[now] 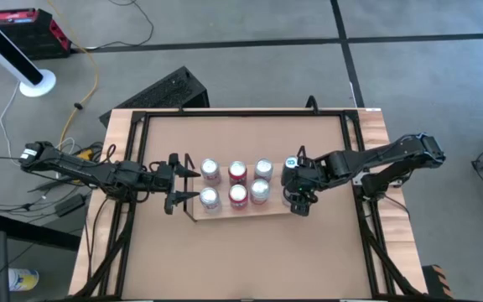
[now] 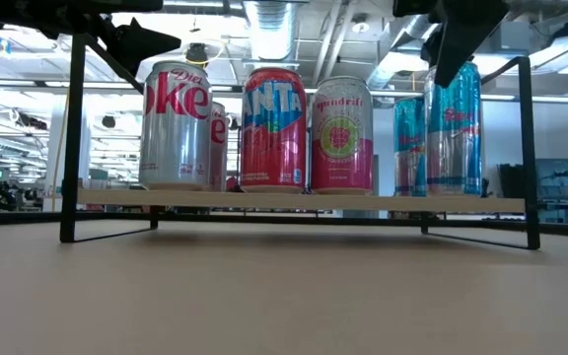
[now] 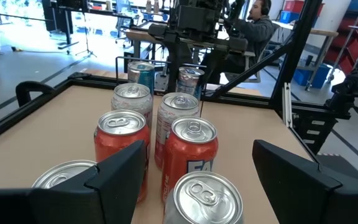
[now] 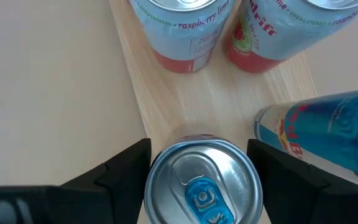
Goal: Place canned beverage on shelf
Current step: Put the blue soda can on the shelf aligned with the other pink can
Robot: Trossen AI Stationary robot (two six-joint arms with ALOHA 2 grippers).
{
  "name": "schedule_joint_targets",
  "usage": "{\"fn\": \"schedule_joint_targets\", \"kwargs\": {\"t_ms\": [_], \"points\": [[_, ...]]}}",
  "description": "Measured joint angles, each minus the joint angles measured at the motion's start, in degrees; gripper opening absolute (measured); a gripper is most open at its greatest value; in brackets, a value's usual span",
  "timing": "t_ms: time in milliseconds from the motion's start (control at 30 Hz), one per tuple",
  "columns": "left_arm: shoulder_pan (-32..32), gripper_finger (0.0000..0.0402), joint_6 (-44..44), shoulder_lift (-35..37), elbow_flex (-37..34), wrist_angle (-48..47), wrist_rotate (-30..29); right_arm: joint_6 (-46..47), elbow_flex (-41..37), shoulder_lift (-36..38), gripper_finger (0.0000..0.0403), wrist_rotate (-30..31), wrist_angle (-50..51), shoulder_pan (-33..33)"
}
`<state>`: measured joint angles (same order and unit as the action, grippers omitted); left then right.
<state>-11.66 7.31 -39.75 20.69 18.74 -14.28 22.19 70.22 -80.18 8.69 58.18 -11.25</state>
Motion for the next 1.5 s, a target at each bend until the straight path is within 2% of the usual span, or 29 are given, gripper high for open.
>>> {"fn": "schedule_joint_targets", "kwargs": {"t_ms": [400, 1500], "points": [[0.0, 0.0279, 0.0, 0.0, 0.0, 0.0, 0.0, -1.2, 4.2, -0.2, 0.0286, 1.9, 1.8, 0.1], [0.0, 0.0279, 0.0, 0.0, 0.0, -0.1, 0.1, 1.9, 4.5, -3.4, 0.0286, 0.2, 4.4, 0.1]]}}
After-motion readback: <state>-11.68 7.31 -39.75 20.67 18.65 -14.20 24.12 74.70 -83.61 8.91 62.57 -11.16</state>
